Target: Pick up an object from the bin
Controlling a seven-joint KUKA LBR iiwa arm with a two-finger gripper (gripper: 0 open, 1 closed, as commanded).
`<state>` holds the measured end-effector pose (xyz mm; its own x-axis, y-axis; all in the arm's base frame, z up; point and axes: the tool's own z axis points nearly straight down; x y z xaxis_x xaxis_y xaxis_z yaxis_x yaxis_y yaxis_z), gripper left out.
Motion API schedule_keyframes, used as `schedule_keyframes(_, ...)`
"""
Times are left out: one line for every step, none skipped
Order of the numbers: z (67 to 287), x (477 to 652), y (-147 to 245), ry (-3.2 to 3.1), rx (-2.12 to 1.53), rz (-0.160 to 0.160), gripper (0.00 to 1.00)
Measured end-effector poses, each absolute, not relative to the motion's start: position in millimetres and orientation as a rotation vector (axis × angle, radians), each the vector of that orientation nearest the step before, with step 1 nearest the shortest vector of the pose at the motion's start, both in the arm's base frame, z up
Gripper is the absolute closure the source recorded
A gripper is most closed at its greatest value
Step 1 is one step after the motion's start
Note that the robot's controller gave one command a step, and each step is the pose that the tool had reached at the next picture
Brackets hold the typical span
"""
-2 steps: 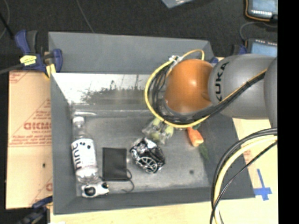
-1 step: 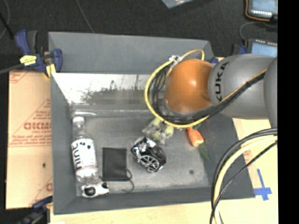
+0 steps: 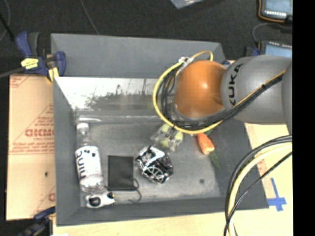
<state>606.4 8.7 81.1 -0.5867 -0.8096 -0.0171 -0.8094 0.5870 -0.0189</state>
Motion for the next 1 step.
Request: schedule_keyframes(93.9,610.4,13.0,2.726,-1.518,-0.015,1.00)
